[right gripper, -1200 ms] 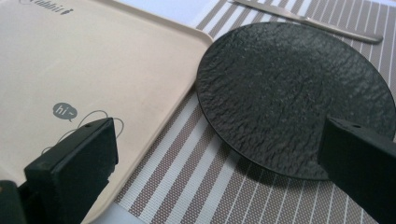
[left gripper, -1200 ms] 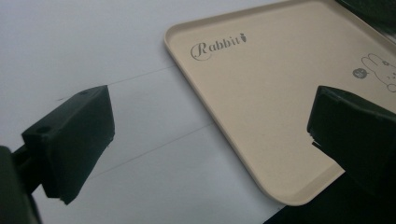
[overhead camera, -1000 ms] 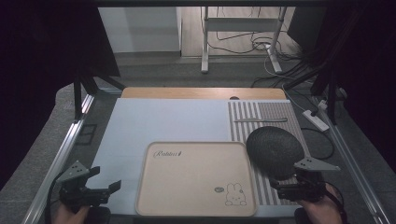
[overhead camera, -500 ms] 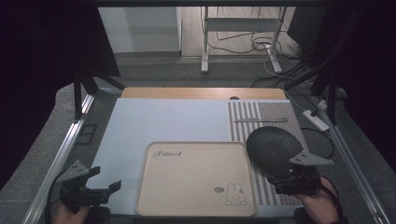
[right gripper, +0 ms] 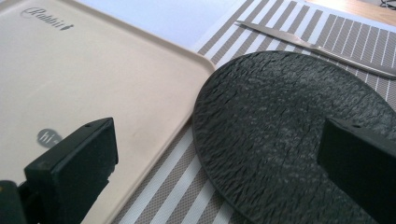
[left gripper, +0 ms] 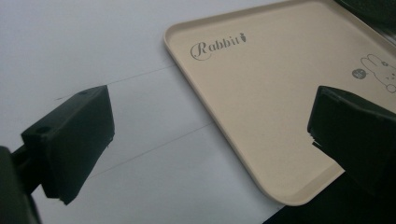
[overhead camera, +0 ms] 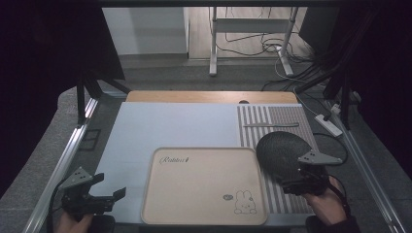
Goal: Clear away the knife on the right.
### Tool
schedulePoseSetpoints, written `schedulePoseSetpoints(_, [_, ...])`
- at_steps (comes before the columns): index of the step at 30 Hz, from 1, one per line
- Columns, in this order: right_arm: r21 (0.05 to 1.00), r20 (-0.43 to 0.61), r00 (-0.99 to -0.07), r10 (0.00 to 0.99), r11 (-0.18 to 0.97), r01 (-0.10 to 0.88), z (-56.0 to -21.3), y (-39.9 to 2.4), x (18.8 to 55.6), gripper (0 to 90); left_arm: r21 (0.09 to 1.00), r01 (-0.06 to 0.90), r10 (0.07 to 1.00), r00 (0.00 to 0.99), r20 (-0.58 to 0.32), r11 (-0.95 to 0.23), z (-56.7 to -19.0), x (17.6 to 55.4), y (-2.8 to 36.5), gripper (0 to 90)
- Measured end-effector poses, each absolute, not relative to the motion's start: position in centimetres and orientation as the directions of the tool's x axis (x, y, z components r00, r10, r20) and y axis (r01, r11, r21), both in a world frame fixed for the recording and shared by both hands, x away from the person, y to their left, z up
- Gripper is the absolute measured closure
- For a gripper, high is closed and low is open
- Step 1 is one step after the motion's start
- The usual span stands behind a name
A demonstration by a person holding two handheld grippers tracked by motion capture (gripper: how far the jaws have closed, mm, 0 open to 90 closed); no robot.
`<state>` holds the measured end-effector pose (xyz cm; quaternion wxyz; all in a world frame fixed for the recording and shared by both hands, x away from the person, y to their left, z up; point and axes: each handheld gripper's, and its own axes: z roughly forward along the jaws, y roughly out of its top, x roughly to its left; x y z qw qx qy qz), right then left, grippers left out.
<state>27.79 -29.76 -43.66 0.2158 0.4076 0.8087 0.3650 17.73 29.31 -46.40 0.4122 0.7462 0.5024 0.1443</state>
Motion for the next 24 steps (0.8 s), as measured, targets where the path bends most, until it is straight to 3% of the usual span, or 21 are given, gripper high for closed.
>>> schedulePoseSetpoints(24, [0.732,-0.012,-0.512,0.859,0.357,0.581,-44.9,-30.1,33.8,0.0,0.756,0.636,0.869,0.453,-0.200,-0.157,-46.4,17.8,29.3,1.6])
